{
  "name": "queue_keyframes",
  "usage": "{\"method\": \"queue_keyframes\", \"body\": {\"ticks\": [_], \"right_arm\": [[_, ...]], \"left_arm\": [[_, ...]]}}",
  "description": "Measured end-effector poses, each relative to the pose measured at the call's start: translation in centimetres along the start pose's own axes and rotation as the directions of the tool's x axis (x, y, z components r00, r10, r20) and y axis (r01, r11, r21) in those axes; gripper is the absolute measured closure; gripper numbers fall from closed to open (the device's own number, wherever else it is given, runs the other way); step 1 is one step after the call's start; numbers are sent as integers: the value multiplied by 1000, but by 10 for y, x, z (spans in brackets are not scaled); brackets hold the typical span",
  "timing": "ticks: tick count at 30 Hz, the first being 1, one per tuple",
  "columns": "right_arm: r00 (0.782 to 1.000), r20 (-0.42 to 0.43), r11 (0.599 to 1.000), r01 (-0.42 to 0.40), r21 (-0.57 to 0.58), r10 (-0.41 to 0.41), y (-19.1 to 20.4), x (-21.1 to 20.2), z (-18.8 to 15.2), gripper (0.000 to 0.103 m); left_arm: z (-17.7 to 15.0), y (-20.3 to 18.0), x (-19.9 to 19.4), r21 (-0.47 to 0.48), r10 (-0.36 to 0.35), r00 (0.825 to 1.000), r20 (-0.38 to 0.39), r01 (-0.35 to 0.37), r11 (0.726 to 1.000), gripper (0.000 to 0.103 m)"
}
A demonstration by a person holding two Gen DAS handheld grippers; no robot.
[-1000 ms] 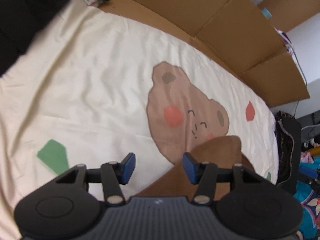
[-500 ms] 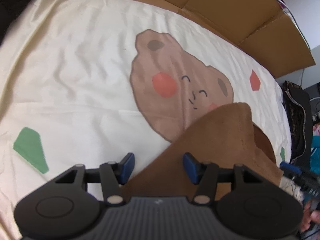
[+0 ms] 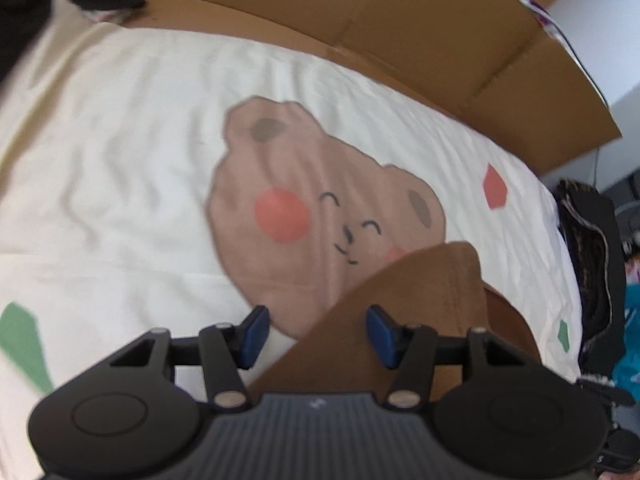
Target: Fold clothes
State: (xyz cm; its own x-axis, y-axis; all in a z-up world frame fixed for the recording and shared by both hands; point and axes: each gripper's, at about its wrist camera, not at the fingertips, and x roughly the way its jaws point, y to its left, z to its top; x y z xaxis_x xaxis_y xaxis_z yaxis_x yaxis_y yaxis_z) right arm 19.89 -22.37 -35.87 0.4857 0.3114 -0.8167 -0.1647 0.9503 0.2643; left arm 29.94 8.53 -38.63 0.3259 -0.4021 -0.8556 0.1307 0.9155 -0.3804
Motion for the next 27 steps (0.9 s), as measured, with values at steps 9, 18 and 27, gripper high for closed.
{"method": "queue_keyframes", "body": {"ticks": [9, 18, 27], "right_arm": [[992, -35, 993, -119, -1, 119, 27, 7, 0, 48], [989, -29, 989, -146, -8, 146, 37, 2, 2, 48], [986, -15, 986, -168, -7, 168, 35, 6, 6, 42]], "left_arm": [[-19, -7, 9, 49, -105, 992, -65, 108, 993, 33], [-31, 1, -37, 84, -107, 993, -42, 111, 990, 97], [-38, 35, -107, -47, 14, 998, 68, -11, 999, 97]]}}
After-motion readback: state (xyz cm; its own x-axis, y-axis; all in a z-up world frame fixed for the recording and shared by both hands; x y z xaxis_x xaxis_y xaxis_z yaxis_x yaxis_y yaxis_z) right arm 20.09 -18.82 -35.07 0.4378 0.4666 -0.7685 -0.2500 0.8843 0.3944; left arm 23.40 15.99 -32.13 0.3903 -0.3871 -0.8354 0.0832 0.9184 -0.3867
